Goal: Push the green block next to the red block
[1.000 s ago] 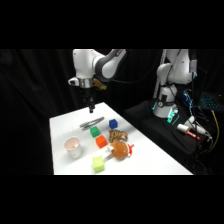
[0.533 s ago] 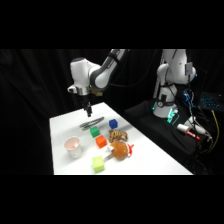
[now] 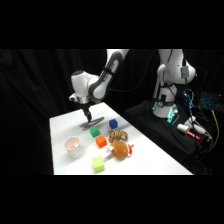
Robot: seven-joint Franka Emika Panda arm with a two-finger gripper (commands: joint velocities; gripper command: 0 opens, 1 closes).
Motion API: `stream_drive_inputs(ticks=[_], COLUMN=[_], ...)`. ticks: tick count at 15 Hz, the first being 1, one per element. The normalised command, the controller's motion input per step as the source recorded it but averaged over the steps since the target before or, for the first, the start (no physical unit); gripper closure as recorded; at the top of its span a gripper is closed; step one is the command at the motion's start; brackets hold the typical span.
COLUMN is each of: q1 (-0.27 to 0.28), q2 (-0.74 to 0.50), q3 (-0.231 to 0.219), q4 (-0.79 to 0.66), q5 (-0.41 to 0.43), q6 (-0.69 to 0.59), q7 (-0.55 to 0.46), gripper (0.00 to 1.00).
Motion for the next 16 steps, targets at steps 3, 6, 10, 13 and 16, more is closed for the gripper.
stream_drive_inputs(ticks=[3, 6, 10, 13, 16], q1=[-0.04, -0.03, -0.028, -0.004, 0.023], q2=[0.18, 0.12, 0.07, -0.01, -0.08], q3=[0.038, 0.051, 0.068, 0.079, 0.071], q4=[0.17, 0.12, 0.06, -0.02, -0.1], q5=[0.058, 0.06, 0.078, 0.085, 0.092], q6=[0.09, 0.1, 0.1, 0.12, 0.13], q7=[-0.03, -0.02, -0.03, -0.03, -0.03], gripper=[0.0, 0.0, 0.0, 0.0, 0.0])
